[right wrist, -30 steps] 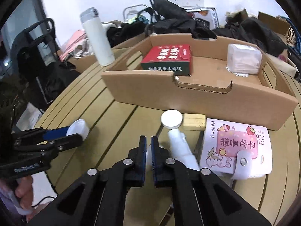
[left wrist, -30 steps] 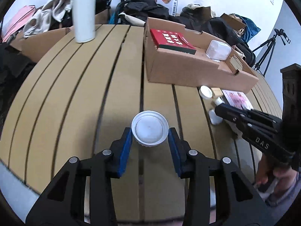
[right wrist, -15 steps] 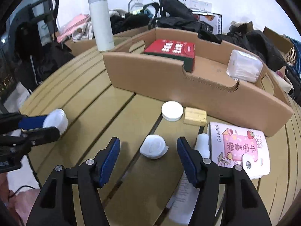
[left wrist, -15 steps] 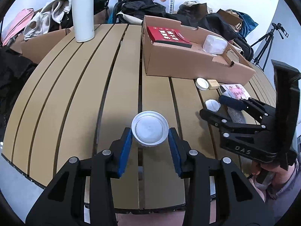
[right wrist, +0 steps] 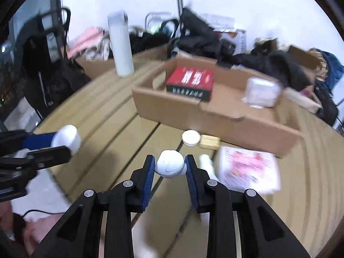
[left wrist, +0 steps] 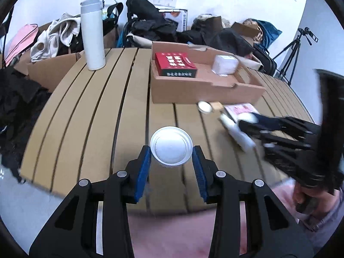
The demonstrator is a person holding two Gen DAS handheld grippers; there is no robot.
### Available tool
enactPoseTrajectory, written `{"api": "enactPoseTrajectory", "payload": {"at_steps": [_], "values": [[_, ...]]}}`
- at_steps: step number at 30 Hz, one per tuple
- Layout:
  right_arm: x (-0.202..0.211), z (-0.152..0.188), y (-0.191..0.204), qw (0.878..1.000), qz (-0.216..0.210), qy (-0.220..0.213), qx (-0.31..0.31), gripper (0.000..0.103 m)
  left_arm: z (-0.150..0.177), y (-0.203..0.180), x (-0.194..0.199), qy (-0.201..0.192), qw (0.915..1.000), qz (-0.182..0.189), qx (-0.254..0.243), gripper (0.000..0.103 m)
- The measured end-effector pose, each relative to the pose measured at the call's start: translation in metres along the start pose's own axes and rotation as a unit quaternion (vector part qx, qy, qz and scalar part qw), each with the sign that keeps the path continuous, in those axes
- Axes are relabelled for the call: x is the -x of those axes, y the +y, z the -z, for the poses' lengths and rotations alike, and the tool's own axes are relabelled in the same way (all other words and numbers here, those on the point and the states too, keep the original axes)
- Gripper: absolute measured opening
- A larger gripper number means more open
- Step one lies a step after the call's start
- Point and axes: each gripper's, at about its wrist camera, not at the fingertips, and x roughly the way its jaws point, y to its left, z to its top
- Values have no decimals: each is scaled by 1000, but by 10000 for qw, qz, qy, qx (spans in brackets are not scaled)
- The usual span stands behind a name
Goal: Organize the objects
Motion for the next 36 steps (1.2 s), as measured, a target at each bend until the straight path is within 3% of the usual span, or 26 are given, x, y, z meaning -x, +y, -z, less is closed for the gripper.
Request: {"api": "enactPoseTrajectory", "payload": {"at_steps": [2,4,6,10,13,17,18,19,21,26,27,28,30,32,36], "values": [[58,9,-1,9995,-84,-138,-274,32,2,-14,41,-249,9989,377,-86,35],[110,28,-4,9972,-474,-400,-412,32,6,-28,78,-630,9951,705,-301,36],[139,46,-11,9965,-429,-369,-620,32,6,-42,91,-746,9926,845,-456,36],[147,58,-34,9949,-176,-353,-925,32,-11,-62,68,-569,9933,830,-571,36],[138,44,-55,9941,-83,-420,-994,32,-48,-69,32,-490,9922,952,-644,36],[92,-18,-107,9895,-464,-599,-1229,32,-130,-75,-35,-121,9871,1471,-614,36],[76,-36,-118,9896,-418,-611,-1237,32,-151,-79,-58,-4,9885,1369,-637,36],[60,-53,-128,9892,-418,-580,-1283,32,-175,-86,-91,143,9917,1038,-746,36],[16,-94,-157,9851,-552,-502,-1548,32,-199,-95,-132,328,9918,827,-915,36],[-101,-172,-179,9877,-468,134,-1489,33,-237,-83,-230,796,9911,864,-621,36],[-124,-179,-181,9870,-448,303,-1512,32,-239,-79,-244,832,9919,759,-594,41],[-140,-183,-183,9872,-410,391,-1493,34,-239,-75,-256,895,9928,528,-591,58],[-173,-184,-183,9887,-173,624,-1354,56,-238,-65,-269,921,9943,197,-503,78],[-177,-185,-180,9929,-167,110,-1169,103,-235,-54,-273,965,9943,186,-421,79],[-184,-181,-177,9938,-207,156,-1079,103,-234,-38,-274,953,9946,338,-234,87]]}}
